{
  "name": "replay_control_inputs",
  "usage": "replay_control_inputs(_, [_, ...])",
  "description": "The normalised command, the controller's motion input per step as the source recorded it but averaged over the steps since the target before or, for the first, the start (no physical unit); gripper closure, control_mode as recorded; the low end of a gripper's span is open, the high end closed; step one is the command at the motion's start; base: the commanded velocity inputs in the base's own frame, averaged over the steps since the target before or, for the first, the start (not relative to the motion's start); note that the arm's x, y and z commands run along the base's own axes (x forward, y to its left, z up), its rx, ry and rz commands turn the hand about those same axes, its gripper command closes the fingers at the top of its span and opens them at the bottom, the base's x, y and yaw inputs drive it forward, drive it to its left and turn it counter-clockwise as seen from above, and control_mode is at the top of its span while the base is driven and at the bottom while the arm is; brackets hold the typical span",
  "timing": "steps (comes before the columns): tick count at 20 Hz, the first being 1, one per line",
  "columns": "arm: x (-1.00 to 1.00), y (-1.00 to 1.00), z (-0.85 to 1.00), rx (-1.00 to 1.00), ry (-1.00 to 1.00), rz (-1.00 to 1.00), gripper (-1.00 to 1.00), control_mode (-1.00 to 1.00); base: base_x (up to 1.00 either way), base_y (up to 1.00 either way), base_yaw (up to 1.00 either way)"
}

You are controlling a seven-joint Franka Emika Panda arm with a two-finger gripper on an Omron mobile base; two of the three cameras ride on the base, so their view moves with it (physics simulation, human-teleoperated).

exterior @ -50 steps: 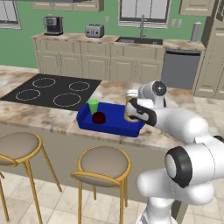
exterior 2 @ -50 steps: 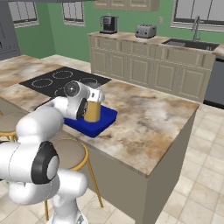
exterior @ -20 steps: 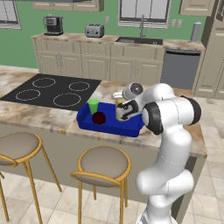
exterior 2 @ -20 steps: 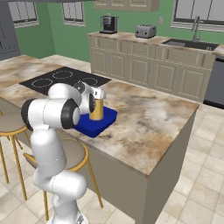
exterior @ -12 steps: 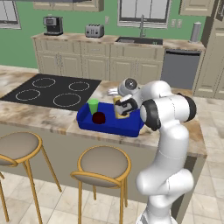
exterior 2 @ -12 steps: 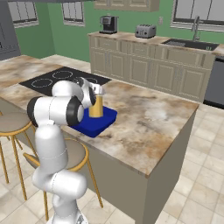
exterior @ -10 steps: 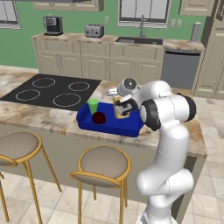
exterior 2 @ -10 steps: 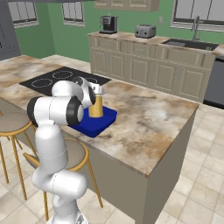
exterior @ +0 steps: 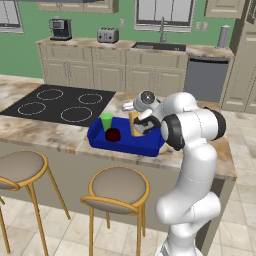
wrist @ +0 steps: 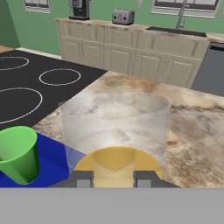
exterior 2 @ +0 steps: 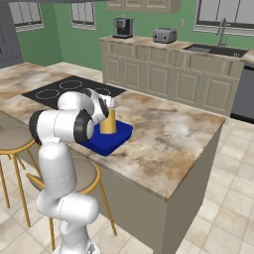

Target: There is a tray on the dining counter. Grab the cup, mug, and pitcher and place them on the tray. The pitcher may be placed next to the tray if it cannot fit the tray.

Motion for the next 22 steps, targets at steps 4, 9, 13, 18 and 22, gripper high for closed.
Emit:
replay_control_inputs(4, [0.00,0.00,0.00,0.00,0.00,0.00,1.00,-1.00,0.00,0.00,0.00])
replay_control_inputs(9, [0.00,0.00,0.00,0.00,0.00,0.00,1.00,-1.00,0.00,0.00,0.00])
replay_control_inputs(13, [-0.07,0.00,-0.05,0.00,0.00,0.00,1.00,-1.00,0.00,0.00,0.00])
replay_control_inputs(18, [-0.34,0.00,-0.24,0.00,0.00,0.00,1.00,-1.00,0.00,0.00,0.00])
replay_control_inputs(22, [-0.33,0.00,-0.42,0.00,-0.06,0.00,1.00,-1.00,0.00,0.00,0.00])
